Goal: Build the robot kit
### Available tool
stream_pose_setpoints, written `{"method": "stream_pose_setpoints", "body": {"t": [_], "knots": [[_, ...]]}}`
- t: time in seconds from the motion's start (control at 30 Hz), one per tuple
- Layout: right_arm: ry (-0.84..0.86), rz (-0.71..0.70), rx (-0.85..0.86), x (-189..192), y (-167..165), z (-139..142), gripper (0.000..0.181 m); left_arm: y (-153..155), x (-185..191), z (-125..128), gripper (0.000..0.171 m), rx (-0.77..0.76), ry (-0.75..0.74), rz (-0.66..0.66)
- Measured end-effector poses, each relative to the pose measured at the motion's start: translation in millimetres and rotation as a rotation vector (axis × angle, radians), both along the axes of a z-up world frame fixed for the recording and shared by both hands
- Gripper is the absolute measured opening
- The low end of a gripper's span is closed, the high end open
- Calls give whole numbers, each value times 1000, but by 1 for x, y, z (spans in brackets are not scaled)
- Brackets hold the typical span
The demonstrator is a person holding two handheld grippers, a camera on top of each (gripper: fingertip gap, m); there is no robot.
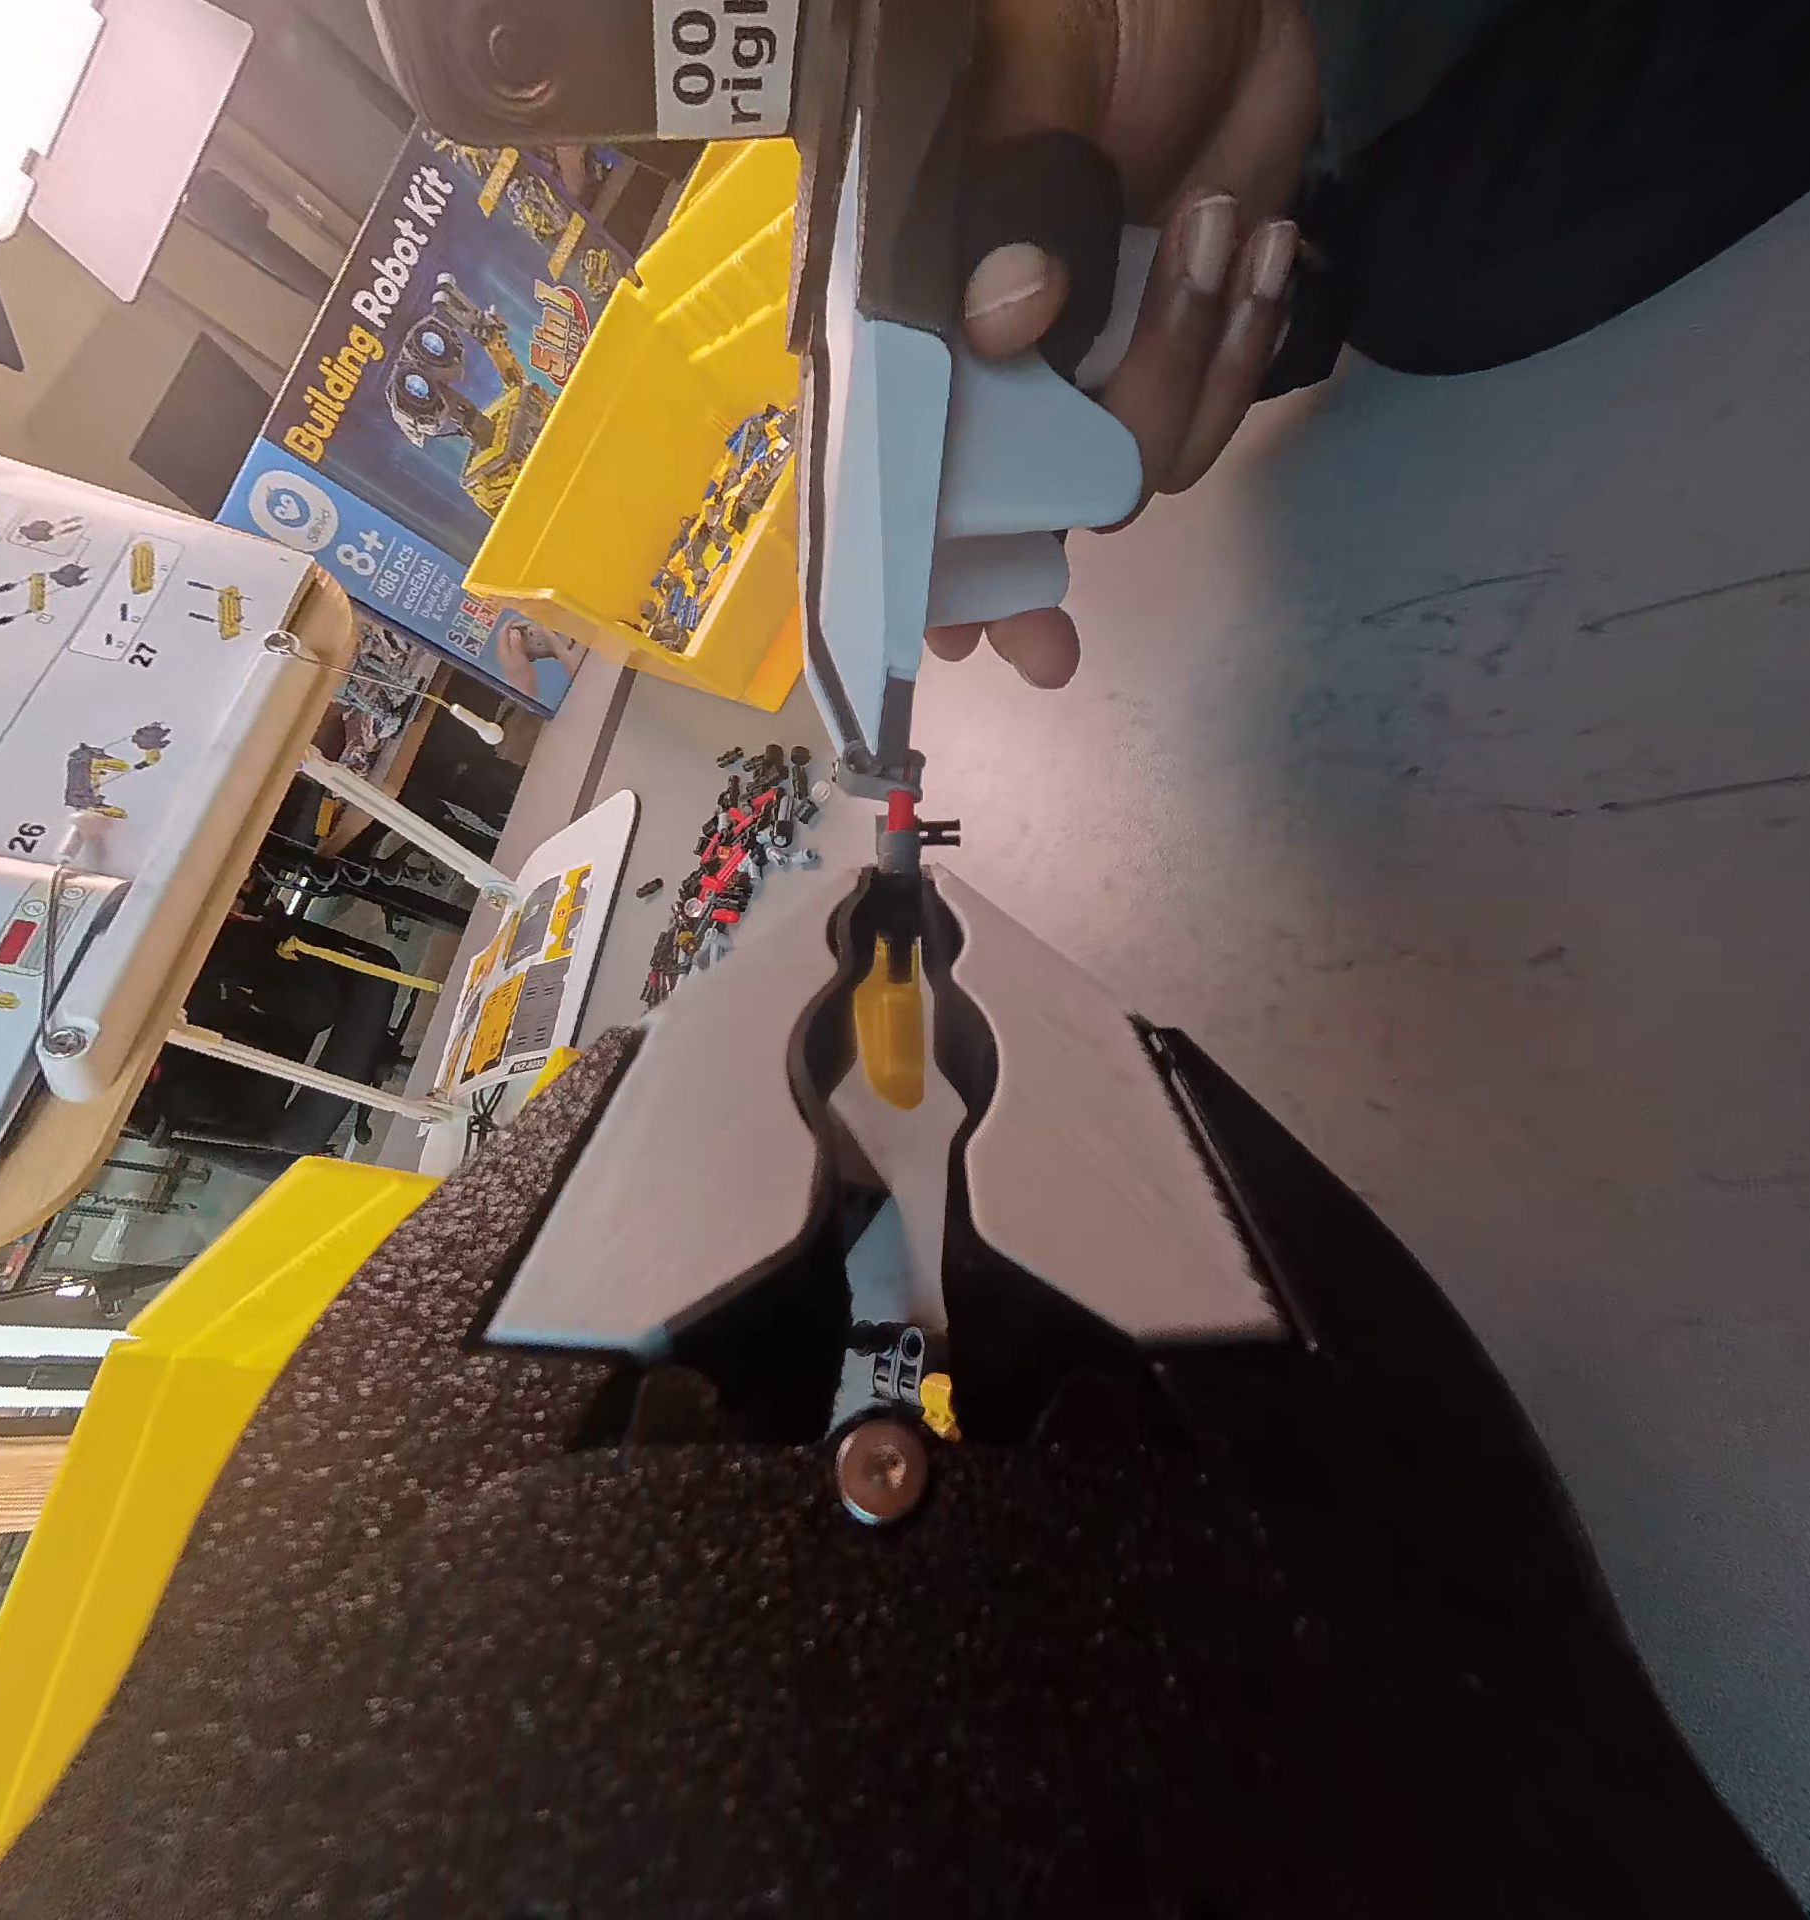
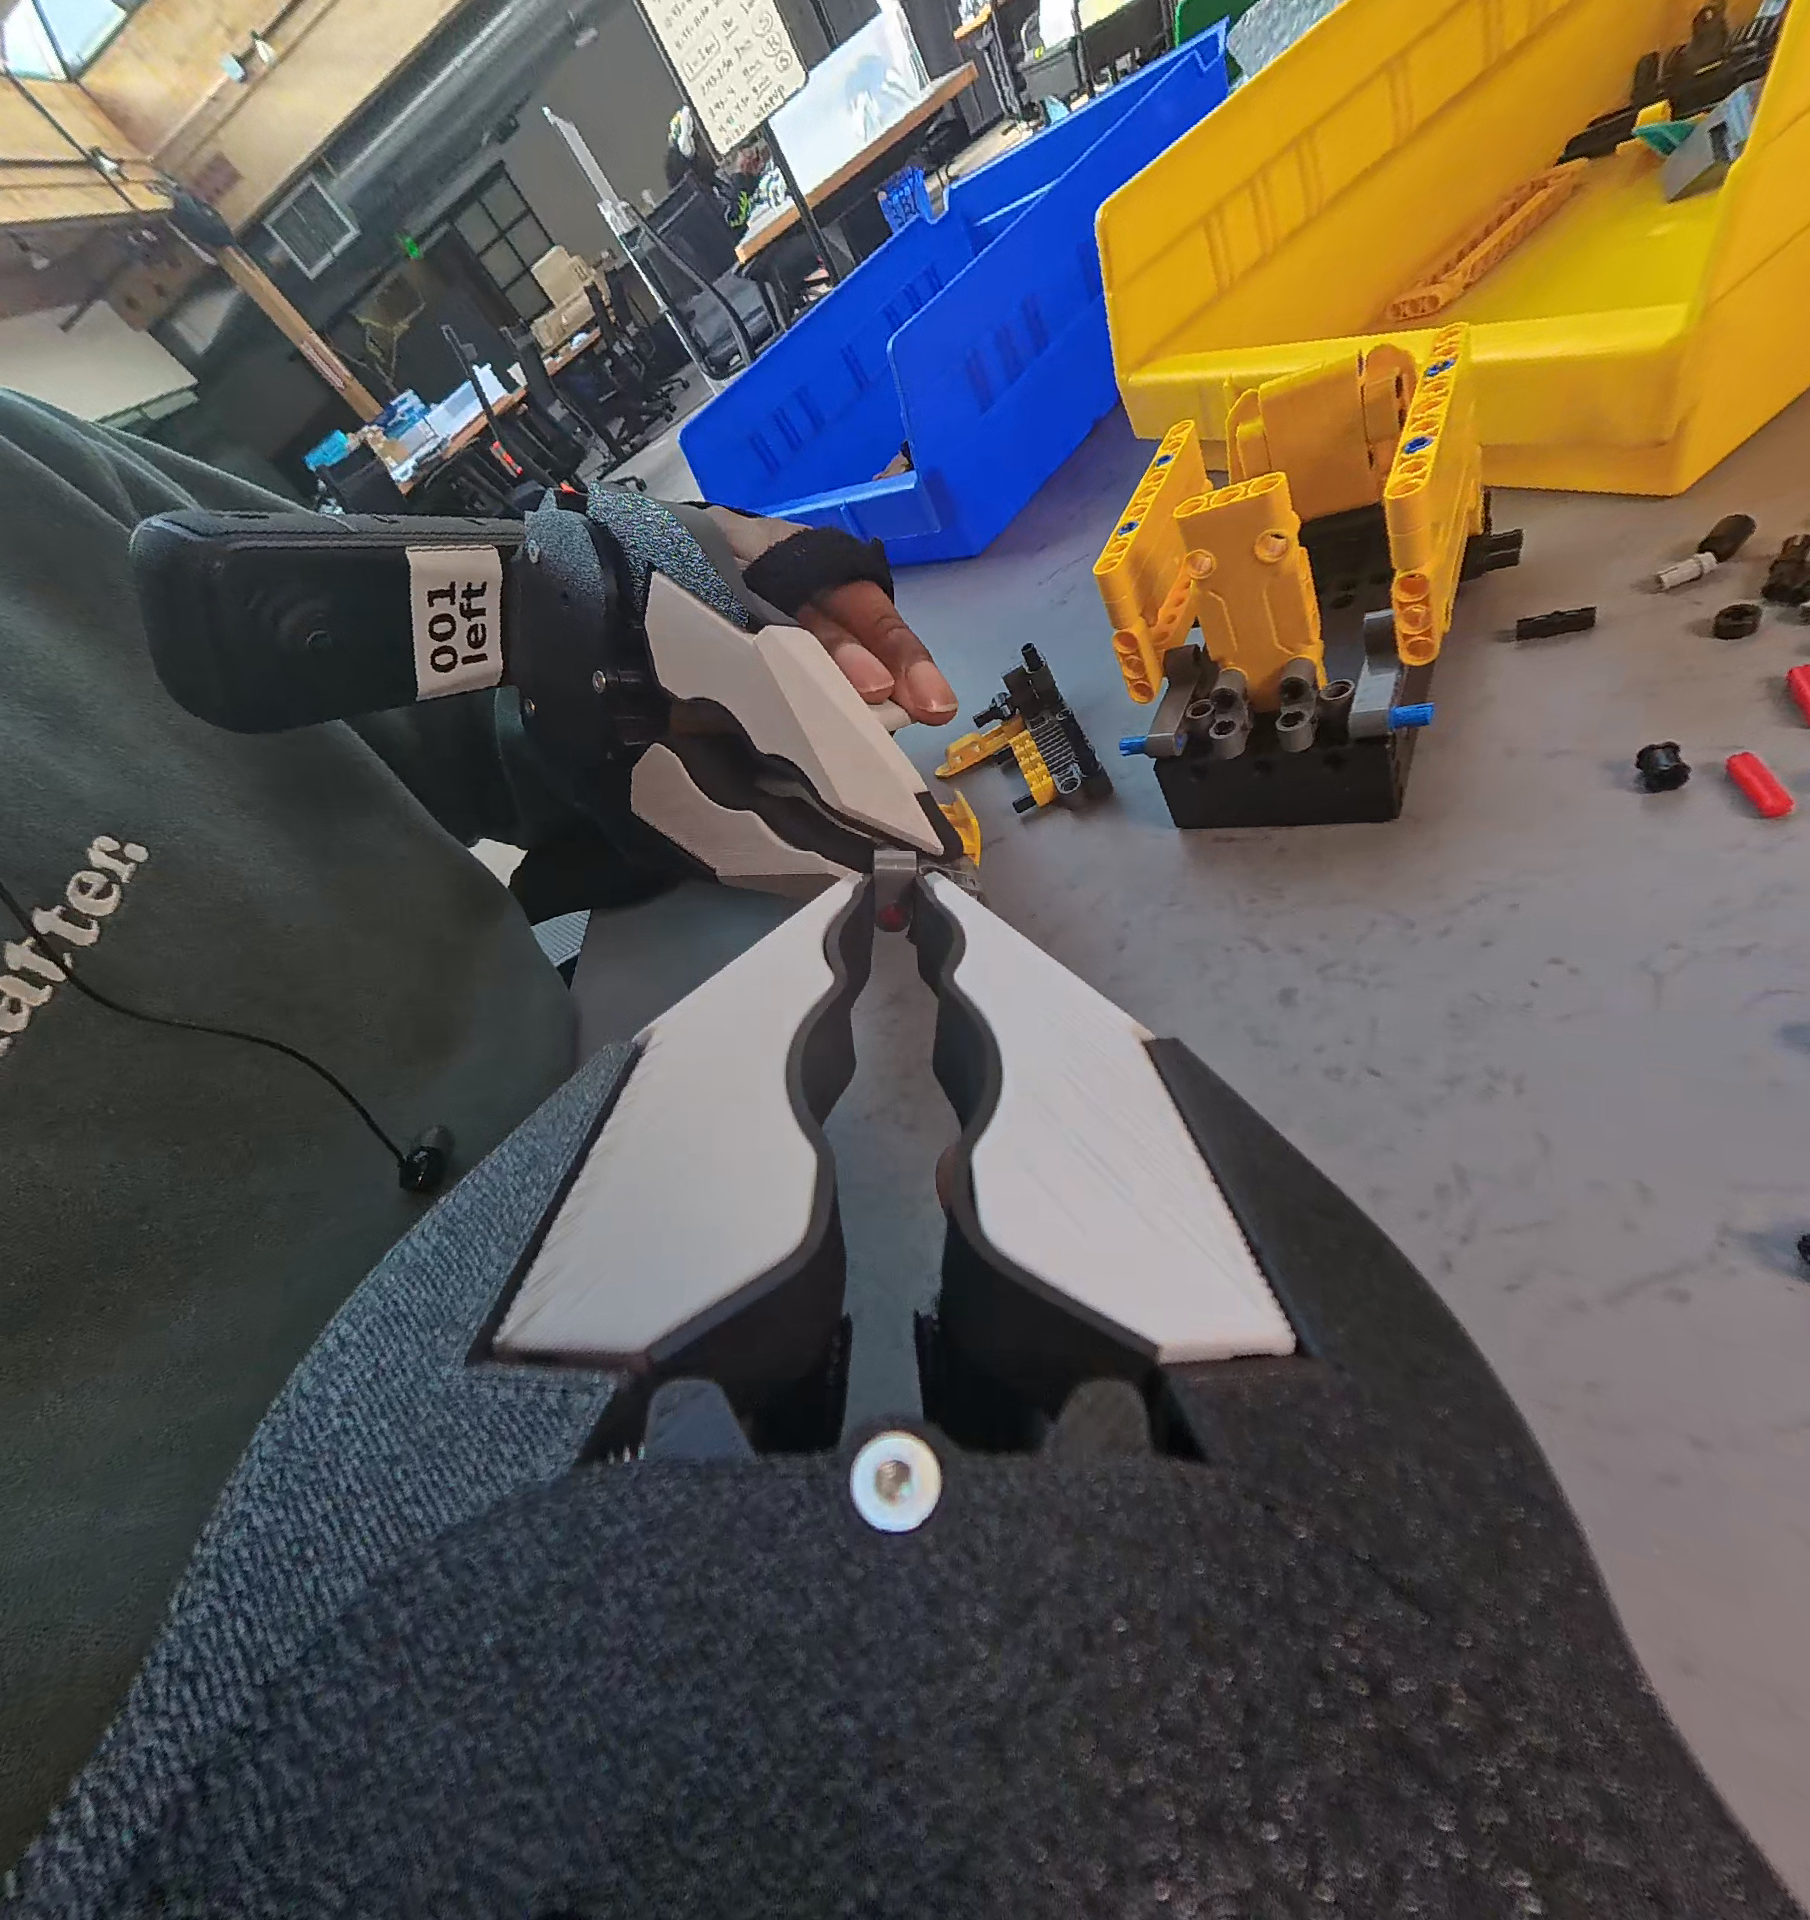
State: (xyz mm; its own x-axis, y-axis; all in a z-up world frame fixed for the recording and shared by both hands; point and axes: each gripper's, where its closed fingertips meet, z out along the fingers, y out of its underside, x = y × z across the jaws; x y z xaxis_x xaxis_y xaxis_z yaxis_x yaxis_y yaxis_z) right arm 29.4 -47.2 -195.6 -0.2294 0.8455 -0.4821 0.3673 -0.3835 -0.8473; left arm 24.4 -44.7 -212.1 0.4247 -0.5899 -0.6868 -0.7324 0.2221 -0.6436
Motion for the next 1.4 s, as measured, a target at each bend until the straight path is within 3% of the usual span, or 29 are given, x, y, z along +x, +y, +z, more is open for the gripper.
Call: {"method": "stream_pose_setpoints", "body": {"t": [0.27, 0.43, 0.67, 1.13, 1.4], "knots": [[-7, -16, -6, -3, 0, 0, 6, 1, 1, -4, 6, 25, 52, 18], [-1, -44, -35, -4, 4, 2, 6, 6, -4, 9, 6, 11, -44, 56], [100, -64, -207, -10, 4, 23, 6, 8, -10, 19, 6, 0, -127, 73], [45, -75, -170, -8, 6, 14, 6, 5, -6, 13, 6, 12, -68, 54], [62, -107, -190, -11, 8, 15, 6, 8, -8, 13, 6, -41, -105, 92]]}}
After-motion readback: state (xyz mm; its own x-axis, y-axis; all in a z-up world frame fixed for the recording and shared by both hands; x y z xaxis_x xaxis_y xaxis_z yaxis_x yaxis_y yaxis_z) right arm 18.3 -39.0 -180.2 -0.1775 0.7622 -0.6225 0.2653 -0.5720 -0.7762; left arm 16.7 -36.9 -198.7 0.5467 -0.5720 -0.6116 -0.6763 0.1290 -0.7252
